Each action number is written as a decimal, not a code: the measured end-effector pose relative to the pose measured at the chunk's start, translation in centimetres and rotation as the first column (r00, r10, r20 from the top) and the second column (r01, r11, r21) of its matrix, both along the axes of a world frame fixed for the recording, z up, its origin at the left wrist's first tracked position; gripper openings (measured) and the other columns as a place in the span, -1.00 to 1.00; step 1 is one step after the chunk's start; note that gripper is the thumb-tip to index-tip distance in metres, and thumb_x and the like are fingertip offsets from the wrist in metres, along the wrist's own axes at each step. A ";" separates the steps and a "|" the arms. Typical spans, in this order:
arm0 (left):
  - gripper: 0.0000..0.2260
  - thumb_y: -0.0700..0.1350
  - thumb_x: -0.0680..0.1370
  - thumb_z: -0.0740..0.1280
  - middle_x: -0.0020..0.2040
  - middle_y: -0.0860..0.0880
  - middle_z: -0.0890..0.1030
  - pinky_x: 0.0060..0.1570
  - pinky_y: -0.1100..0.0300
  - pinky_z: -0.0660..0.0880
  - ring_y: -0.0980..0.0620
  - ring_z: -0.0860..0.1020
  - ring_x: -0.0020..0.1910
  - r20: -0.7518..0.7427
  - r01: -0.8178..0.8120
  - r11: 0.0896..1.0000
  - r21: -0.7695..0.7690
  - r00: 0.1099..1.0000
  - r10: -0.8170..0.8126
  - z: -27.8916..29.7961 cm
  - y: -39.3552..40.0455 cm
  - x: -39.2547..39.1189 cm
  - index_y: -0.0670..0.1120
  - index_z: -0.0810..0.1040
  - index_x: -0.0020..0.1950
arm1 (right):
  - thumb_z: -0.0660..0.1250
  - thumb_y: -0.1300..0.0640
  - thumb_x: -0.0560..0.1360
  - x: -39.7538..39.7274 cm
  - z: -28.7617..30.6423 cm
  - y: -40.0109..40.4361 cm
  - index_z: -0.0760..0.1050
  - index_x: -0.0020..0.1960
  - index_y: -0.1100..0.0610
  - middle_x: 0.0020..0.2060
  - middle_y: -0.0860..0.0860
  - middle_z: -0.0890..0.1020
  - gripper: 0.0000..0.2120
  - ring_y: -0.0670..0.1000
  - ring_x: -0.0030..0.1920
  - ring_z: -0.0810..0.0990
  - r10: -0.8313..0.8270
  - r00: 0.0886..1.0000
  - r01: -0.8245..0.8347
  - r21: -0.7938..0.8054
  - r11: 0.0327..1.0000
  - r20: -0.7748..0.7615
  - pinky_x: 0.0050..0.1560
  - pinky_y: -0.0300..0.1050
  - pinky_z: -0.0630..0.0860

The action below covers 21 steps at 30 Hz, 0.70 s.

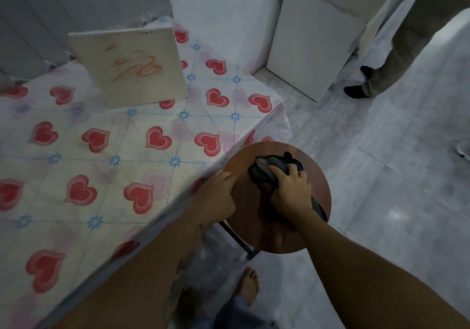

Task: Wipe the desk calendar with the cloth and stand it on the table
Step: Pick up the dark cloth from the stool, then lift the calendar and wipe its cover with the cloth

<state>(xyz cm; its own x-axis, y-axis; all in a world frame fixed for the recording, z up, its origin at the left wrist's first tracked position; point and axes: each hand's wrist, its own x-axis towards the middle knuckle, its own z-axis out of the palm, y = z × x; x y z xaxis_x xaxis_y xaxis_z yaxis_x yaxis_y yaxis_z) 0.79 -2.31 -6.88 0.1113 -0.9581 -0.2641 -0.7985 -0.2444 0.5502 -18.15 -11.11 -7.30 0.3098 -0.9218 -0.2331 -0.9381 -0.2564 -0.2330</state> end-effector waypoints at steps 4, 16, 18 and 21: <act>-0.49 -0.11 0.39 0.14 0.34 -0.09 0.52 0.35 0.05 0.39 -0.11 0.44 0.34 -0.052 -0.088 0.996 -0.020 0.995 0.087 4.1 -0.9 0.4 -0.11 0.52 0.33 | 0.26 0.04 0.47 1.1 3.0 0.1 0.24 0.46 -0.15 0.36 0.10 0.31 -0.42 0.22 0.25 0.29 -0.007 0.993 0.003 0.031 1.000 0.118 0.24 0.21 0.37; -0.59 -0.28 0.55 0.19 0.40 -0.03 0.47 0.34 0.03 0.42 -0.04 0.45 0.34 -0.185 -0.450 0.833 -0.321 0.893 0.411 14.6 -1.0 8.0 -0.04 0.48 0.39 | 0.24 0.27 0.39 9.6 13.3 -3.3 0.41 0.39 -0.01 0.21 0.15 0.47 -0.42 0.22 0.17 0.44 0.145 0.846 -0.087 -0.136 0.987 0.513 0.16 0.15 0.46; -0.60 -0.28 0.54 0.19 0.36 0.00 0.48 0.29 0.03 0.45 -0.03 0.47 0.30 -0.209 -0.516 0.773 -0.368 0.857 0.472 15.3 -1.1 10.1 -0.02 0.50 0.35 | 0.22 0.29 0.38 11.9 14.3 -3.8 0.42 0.38 -0.03 0.17 0.14 0.48 -0.41 0.19 0.15 0.44 0.174 0.826 -0.107 -0.153 0.982 0.537 0.15 0.14 0.46; -0.61 -0.29 0.53 0.22 0.33 0.02 0.50 0.25 0.09 0.48 -0.01 0.49 0.26 -0.240 -0.597 0.689 -0.411 0.800 0.551 15.8 -1.4 13.5 0.01 0.51 0.31 | 0.21 0.30 0.39 15.2 15.1 -4.3 0.43 0.37 -0.05 0.16 0.11 0.47 -0.42 0.17 0.10 0.46 0.199 0.791 -0.120 -0.172 0.978 0.578 0.13 0.14 0.48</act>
<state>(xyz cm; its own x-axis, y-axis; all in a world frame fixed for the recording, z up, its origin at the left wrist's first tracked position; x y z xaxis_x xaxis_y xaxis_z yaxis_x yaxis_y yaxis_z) 14.27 -3.74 8.90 0.6774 -0.7233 0.1343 -0.5260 -0.3486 0.7758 -2.97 -15.42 7.85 0.4959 -0.8549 0.1522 -0.5713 -0.4533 -0.6842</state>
